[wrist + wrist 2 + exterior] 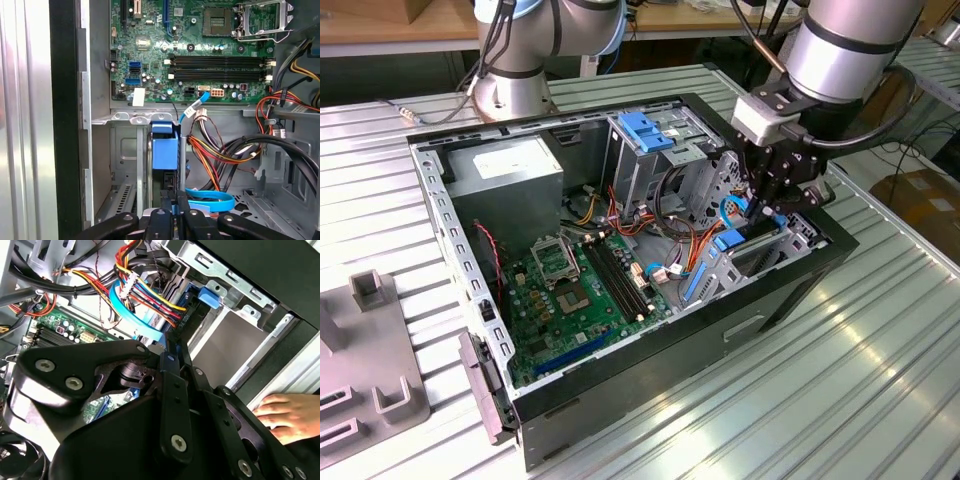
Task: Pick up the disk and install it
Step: 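Insert the second disk wire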
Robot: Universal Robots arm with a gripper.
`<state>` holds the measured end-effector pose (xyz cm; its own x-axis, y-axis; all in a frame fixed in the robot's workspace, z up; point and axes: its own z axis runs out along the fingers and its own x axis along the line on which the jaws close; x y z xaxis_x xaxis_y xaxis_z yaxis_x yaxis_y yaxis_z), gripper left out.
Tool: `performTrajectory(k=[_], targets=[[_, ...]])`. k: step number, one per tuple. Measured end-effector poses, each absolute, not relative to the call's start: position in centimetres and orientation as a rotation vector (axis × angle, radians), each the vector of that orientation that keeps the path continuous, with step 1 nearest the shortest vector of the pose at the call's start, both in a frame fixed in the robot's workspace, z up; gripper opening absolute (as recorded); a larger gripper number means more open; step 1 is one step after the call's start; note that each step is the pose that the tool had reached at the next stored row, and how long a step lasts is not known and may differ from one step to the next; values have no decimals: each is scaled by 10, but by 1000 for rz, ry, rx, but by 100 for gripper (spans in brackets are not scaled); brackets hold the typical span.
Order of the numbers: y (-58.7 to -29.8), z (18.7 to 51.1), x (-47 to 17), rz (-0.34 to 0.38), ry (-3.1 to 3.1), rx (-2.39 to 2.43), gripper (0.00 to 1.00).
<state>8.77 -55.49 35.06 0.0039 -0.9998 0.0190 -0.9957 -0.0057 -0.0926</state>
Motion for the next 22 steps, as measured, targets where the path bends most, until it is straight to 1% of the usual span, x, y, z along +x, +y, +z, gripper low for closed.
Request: performTrajectory(k=[6,22], targets=[[-556,350,88,-107,2173,-2181,16],[-557,343,88,-105,2173,-2178,16]])
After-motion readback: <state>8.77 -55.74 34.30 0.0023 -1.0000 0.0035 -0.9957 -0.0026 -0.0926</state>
